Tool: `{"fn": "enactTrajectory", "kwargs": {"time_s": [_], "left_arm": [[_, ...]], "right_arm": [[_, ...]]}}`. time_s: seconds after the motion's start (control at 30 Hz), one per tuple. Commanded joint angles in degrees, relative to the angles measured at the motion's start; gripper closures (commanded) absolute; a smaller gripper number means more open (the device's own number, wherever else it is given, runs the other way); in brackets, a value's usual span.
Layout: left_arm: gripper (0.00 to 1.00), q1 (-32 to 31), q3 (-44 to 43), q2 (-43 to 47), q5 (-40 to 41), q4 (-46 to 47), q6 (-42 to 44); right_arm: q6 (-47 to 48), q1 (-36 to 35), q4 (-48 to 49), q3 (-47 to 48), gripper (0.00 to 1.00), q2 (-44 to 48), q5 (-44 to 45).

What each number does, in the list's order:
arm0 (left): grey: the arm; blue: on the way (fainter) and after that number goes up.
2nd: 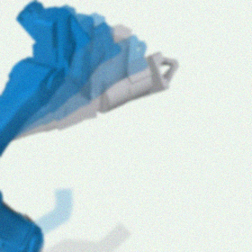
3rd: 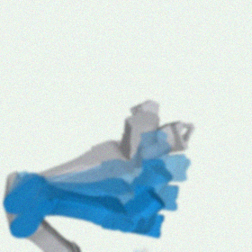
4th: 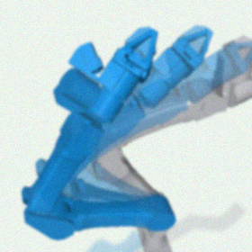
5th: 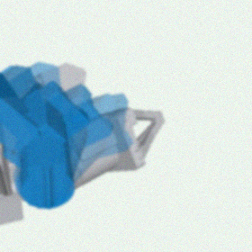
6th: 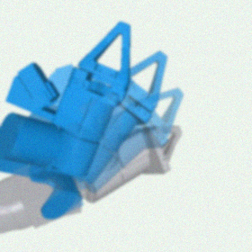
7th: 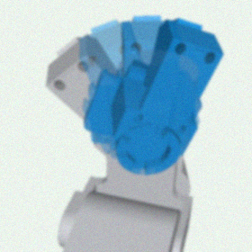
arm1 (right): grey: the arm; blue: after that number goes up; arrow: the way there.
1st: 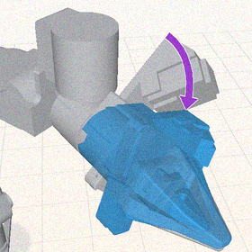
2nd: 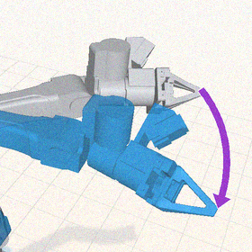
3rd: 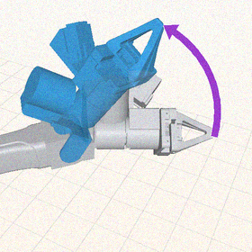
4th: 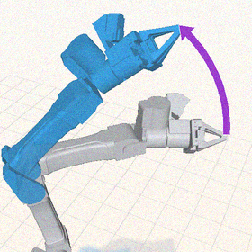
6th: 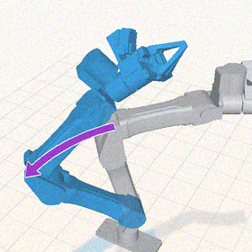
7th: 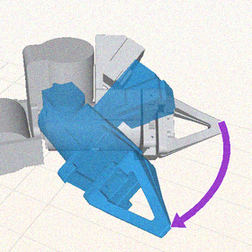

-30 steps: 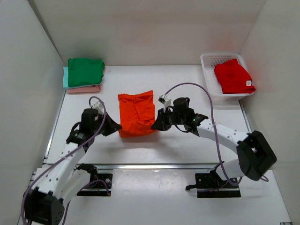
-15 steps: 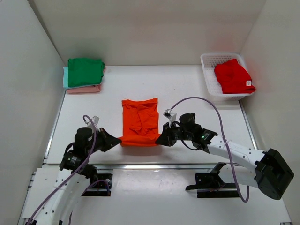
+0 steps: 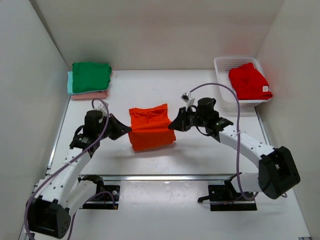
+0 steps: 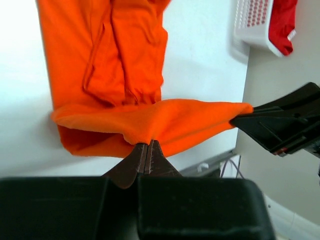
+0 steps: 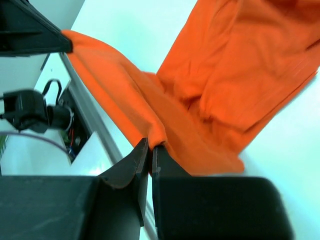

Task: Fold and stack the t-shirts
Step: Fold the long partially folded tshirt into a neat square

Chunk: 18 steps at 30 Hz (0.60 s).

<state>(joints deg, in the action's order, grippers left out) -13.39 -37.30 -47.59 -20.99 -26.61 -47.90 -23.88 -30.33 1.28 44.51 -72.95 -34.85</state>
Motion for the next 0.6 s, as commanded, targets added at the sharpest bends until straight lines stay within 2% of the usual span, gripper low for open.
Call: {"fn": "enactTrajectory", "kwargs": {"time_s": [0.0,0.23,0.37,0.4,0.43,0.47,0.5,0.53,0.57], "left_arm": [[1.00,1.17,-2.25,-5.99,1.74,7.35,1.14],[1.00,2.92,-11.30,-22.51,4.03,15.18,1.23],[1.00,6.09,-14.99,-32.10,5.70,19.92,0.61],[0.93,6.96,-16.56,-35.08,6.74,20.37,1.05],[0.84,7.93,-17.27,-36.85,6.67,20.63,1.05],[0.67,8.37,-18.93,-40.35,5.54,21.33,0.62],[0.59,9.51,-20.08,-43.60,3.61,22.29,0.35],[0.56,10.30,-20.79,-44.68,2.11,23.44,0.00],[0.45,10.57,-20.80,-46.43,1.40,24.66,-0.52]], "right_arm": [[3.05,2.38,0.74,5.40,1.00,-4.21,-3.64],[6.13,5.80,-0.40,22.08,1.00,-20.55,-5.93],[6.12,7.03,-0.84,30.97,1.00,-31.97,-5.58],[6.21,7.30,-1.19,34.55,0.95,-35.04,-4.97],[6.04,7.21,-2.93,38.85,0.81,-36.81,-3.92],[6.38,7.39,-5.82,43.51,0.68,-40.74,-1.91],[7.26,7.39,-8.28,45.64,0.64,-43.74,-1.02],[7.44,7.39,-9.27,49.75,0.61,-46.73,1.25],[7.53,7.39,-10.84,51.62,0.59,-47.37,3.45]]}}
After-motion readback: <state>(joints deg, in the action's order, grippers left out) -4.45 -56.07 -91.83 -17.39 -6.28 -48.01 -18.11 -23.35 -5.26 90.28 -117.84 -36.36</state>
